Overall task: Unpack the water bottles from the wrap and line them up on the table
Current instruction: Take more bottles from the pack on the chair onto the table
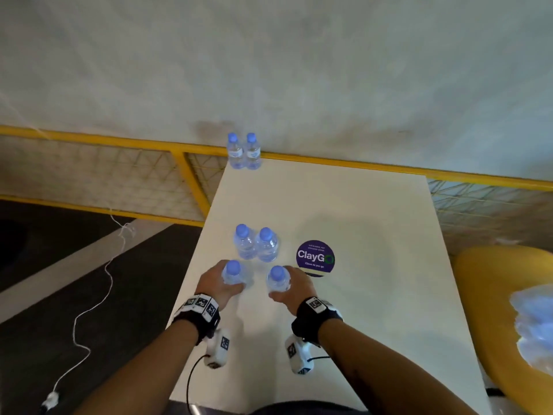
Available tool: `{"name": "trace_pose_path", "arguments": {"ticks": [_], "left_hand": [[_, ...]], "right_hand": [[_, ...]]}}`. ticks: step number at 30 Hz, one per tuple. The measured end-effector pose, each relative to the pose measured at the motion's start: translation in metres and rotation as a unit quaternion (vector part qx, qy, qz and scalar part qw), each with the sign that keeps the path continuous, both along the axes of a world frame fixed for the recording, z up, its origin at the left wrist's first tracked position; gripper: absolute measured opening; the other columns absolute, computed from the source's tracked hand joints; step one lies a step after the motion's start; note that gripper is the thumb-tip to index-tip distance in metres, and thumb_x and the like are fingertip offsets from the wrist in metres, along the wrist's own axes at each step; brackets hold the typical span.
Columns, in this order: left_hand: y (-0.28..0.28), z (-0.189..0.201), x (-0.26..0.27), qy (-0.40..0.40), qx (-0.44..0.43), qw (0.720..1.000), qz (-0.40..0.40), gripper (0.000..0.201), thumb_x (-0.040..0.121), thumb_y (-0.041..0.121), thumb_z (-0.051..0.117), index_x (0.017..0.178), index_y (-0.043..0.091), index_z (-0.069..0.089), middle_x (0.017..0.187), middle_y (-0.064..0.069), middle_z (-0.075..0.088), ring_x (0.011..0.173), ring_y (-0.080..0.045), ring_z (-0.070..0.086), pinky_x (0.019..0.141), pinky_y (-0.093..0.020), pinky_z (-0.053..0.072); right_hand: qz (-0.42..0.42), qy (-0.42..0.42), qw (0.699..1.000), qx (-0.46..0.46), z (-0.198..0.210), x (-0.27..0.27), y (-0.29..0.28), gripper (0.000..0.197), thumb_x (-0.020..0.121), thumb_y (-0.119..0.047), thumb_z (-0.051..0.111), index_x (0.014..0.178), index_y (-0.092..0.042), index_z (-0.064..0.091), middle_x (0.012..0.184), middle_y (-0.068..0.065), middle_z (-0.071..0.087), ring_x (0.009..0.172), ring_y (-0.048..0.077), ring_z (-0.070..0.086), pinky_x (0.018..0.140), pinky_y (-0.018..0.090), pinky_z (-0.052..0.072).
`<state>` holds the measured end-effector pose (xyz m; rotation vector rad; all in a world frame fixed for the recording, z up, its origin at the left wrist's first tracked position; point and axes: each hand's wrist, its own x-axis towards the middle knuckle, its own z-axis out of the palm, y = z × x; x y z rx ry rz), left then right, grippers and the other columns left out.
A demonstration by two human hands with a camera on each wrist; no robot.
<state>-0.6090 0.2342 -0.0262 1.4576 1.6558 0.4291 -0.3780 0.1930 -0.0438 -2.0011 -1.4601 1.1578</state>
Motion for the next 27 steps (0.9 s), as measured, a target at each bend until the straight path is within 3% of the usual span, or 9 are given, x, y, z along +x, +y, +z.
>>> {"name": "trace_pose_path", "arguments": {"ticks": [2, 7, 10, 14, 17, 19, 23, 27], "left_hand": [[0.011, -0.004, -0.005, -0.013, -0.005, 1.000, 0.002, 0.058, 0.057, 0.041, 0.094, 0.110, 0.036, 0.068, 0.101, 0.012, 0.077, 0.093, -0.009, 0.071, 0.083, -0.030, 0.054], [0.033, -0.009, -0.004, -0.008, -0.020, 0.999, -0.029, 0.059, 0.068, 0.029, 0.093, 0.121, 0.033, 0.065, 0.108, 0.012, 0.073, 0.097, -0.010, 0.069, 0.087, -0.027, 0.051], [0.044, -0.005, 0.003, 0.031, -0.025, 0.996, -0.086, 0.046, 0.073, 0.035, 0.085, 0.114, 0.037, 0.066, 0.105, 0.015, 0.074, 0.096, -0.011, 0.070, 0.091, -0.032, 0.056], [0.054, 0.000, 0.009, 0.076, -0.016, 0.989, -0.127, 0.024, 0.078, 0.033, 0.076, 0.100, 0.033, 0.068, 0.090, 0.012, 0.074, 0.084, -0.013, 0.071, 0.080, -0.028, 0.058], [0.056, -0.001, 0.008, 0.087, -0.011, 0.988, -0.128, 0.024, 0.079, 0.033, 0.077, 0.101, 0.030, 0.068, 0.091, 0.009, 0.074, 0.085, -0.017, 0.070, 0.076, -0.026, 0.053], [0.058, 0.001, 0.008, 0.090, -0.018, 0.986, -0.139, 0.021, 0.080, 0.033, 0.074, 0.100, 0.030, 0.068, 0.091, 0.008, 0.074, 0.085, -0.017, 0.070, 0.076, -0.027, 0.053], [0.064, 0.001, 0.007, 0.101, -0.014, 0.981, -0.162, 0.013, 0.079, 0.033, 0.067, 0.092, 0.031, 0.064, 0.082, 0.010, 0.072, 0.077, -0.011, 0.068, 0.066, -0.024, 0.049], [0.065, 0.001, 0.006, 0.097, -0.027, 0.982, -0.160, 0.020, 0.077, 0.033, 0.070, 0.096, 0.033, 0.065, 0.086, 0.011, 0.072, 0.081, -0.013, 0.070, 0.073, -0.027, 0.054]], "right_hand": [[-0.023, -0.004, 1.000, -0.004, 0.007, -0.016, 0.010, 0.061, 0.057, -0.039, 0.086, 0.111, -0.026, 0.064, 0.106, -0.005, 0.066, 0.092, 0.017, 0.063, 0.080, 0.031, 0.049], [-0.045, -0.029, 0.999, -0.006, 0.007, -0.035, 0.026, 0.065, 0.063, -0.034, 0.088, 0.122, -0.026, 0.060, 0.111, -0.007, 0.062, 0.097, 0.013, 0.059, 0.082, 0.025, 0.043], [-0.041, -0.050, 0.998, -0.014, 0.009, -0.043, 0.037, 0.056, 0.063, -0.034, 0.086, 0.114, -0.025, 0.063, 0.107, -0.006, 0.066, 0.094, 0.015, 0.063, 0.084, 0.032, 0.052], [-0.015, -0.086, 0.996, -0.018, 0.016, -0.052, 0.051, 0.031, 0.066, -0.031, 0.082, 0.092, -0.023, 0.067, 0.089, -0.005, 0.071, 0.079, 0.017, 0.066, 0.073, 0.033, 0.057], [-0.028, -0.100, 0.994, -0.018, 0.020, -0.056, 0.053, 0.042, 0.072, -0.023, 0.083, 0.107, -0.011, 0.064, 0.105, 0.001, 0.066, 0.095, 0.022, 0.064, 0.082, 0.030, 0.052], [-0.028, -0.106, 0.994, -0.019, 0.017, -0.056, 0.053, 0.050, 0.073, -0.024, 0.083, 0.116, -0.009, 0.060, 0.114, 0.004, 0.062, 0.104, 0.023, 0.061, 0.089, 0.032, 0.050], [-0.019, -0.115, 0.993, -0.013, 0.008, -0.059, 0.056, 0.053, 0.069, -0.037, 0.084, 0.113, -0.018, 0.061, 0.112, 0.002, 0.062, 0.103, 0.023, 0.060, 0.089, 0.035, 0.051], [-0.004, -0.114, 0.993, -0.007, -0.003, -0.058, 0.057, 0.052, 0.065, -0.043, 0.084, 0.108, -0.023, 0.064, 0.107, -0.001, 0.064, 0.100, 0.021, 0.060, 0.086, 0.035, 0.052]]}}
